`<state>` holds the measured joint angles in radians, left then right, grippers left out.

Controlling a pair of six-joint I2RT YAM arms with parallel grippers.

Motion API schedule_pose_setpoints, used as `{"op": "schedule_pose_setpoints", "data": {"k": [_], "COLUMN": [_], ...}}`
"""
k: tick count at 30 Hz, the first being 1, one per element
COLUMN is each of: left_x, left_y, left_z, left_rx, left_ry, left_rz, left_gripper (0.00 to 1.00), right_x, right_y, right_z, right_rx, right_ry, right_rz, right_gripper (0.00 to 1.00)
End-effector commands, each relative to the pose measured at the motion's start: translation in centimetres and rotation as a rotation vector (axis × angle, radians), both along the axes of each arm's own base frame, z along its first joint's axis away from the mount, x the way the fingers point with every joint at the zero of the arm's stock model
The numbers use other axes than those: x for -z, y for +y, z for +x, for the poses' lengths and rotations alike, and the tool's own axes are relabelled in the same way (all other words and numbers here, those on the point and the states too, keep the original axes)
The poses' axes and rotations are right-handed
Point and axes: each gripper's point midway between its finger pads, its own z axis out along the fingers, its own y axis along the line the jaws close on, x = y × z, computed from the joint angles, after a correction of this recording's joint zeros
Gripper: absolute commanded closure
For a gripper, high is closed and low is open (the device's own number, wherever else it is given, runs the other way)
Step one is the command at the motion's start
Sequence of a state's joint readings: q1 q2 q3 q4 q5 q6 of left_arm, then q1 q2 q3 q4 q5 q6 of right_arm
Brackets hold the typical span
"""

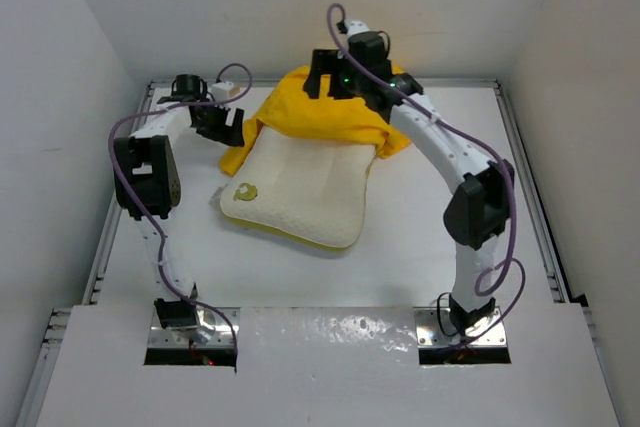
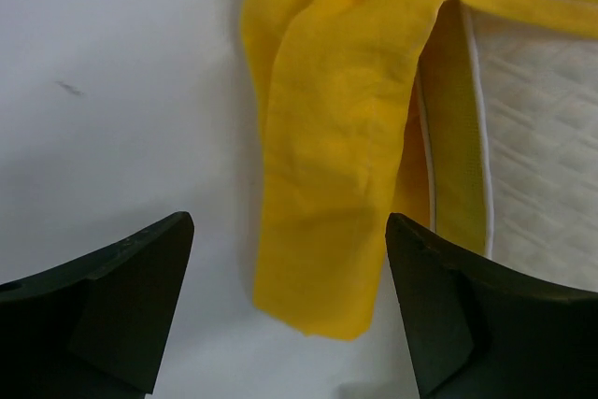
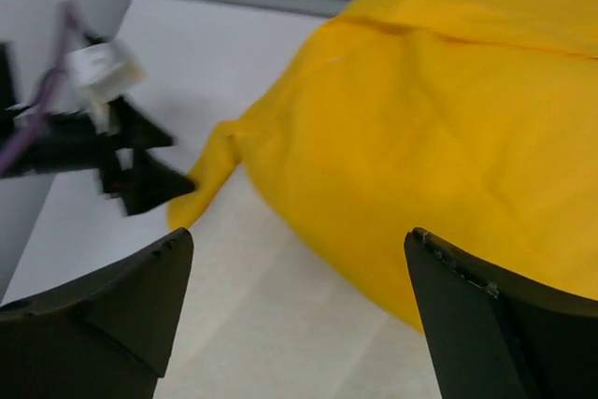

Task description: Put the pillow into the pillowcase

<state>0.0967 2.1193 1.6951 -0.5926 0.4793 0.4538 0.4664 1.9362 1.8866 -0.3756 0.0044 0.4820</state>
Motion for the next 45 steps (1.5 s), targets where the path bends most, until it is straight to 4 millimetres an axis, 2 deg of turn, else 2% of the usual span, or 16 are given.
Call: {"op": "schedule_pose_setpoints", "data": {"k": [1,7,10,11,14,15,16,17,18,21,28,32,34,39,43,45], "left_x": [2.4,6.0,6.1,6.3,3.4,3.8,0.7,1.4,-1.2,-3.1,-3.5,-3.4,-3.0,-3.0,-4.1,-4.7], "left_y": [-0.1,-2.3,-3.5,-4.1,-5.1,-5.6,-6.4,-6.9,-7.2,-7.6,-8.0,-8.3,-8.1,-8.4,-8.1,-7.8], "left_z": [0.3,-0.9,-2.1,-3.3,-4.9,-7.1,-7.4,-9.7,-10.3,-13.1,-16.5,-17.7,-18.1,-18.6,-18.3,-18.1], "left_rx": [-0.021,0.072,0.13,0.146,0.162,0.16,0.165,0.157,0.156,0.158,0.176,0.183,0.184,0.218,0.238,0.244], "left_ry": [0.025,0.11,0.123,0.148,0.11,0.144,0.075,0.114,0.061,0.034,0.057,0.072,0.089,0.112,0.098,0.089], "left_rz": [0.022,-0.053,-0.065,-0.096,-0.154,-0.186,-0.23,-0.257,-0.276,-0.284,-0.292,-0.309,-0.297,-0.316,-0.311,-0.307], "left_gripper": [0.17,0.19,0.66,0.97,1.0,1.0,1.0,1.0,1.0,1.0,1.0,1.0,1.0,1.0,1.0,1.0], "right_x": [5.9,10.1,10.5,10.5,10.0,10.1,9.8,9.9,10.2,12.8,20.6,23.3,24.3,25.6,21.4,15.3], "right_y": [4.5,9.8,10.3,10.6,11.5,11.6,12.1,12.3,12.7,13.2,14.0,13.9,13.9,15.7,16.8,16.4], "right_z": [-3.3,-5.9,-7.6,-8.3,-10.3,-10.7,-11.0,-11.2,-11.4,-12.3,-14.6,-18.9,-20.4,-19.4,-14.0,-9.7], "right_rx": [-0.149,-0.218,-0.171,-0.163,-0.16,-0.159,-0.156,-0.155,-0.144,-0.088,-0.012,-0.047,-0.056,-0.06,-0.036,-0.005], "right_ry": [0.195,0.234,0.212,0.219,0.207,0.205,0.19,0.195,0.207,0.259,0.461,0.502,0.524,0.557,0.475,0.343], "right_rz": [-0.026,-0.087,-0.119,-0.097,-0.041,-0.059,-0.074,-0.08,-0.067,-0.049,-0.041,-0.158,-0.174,-0.101,0.179,0.385], "right_gripper": [0.06,0.05,0.04,0.04,0.04,0.04,0.04,0.04,0.03,0.02,0.04,0.06,0.14,1.0,1.0,1.0]}}
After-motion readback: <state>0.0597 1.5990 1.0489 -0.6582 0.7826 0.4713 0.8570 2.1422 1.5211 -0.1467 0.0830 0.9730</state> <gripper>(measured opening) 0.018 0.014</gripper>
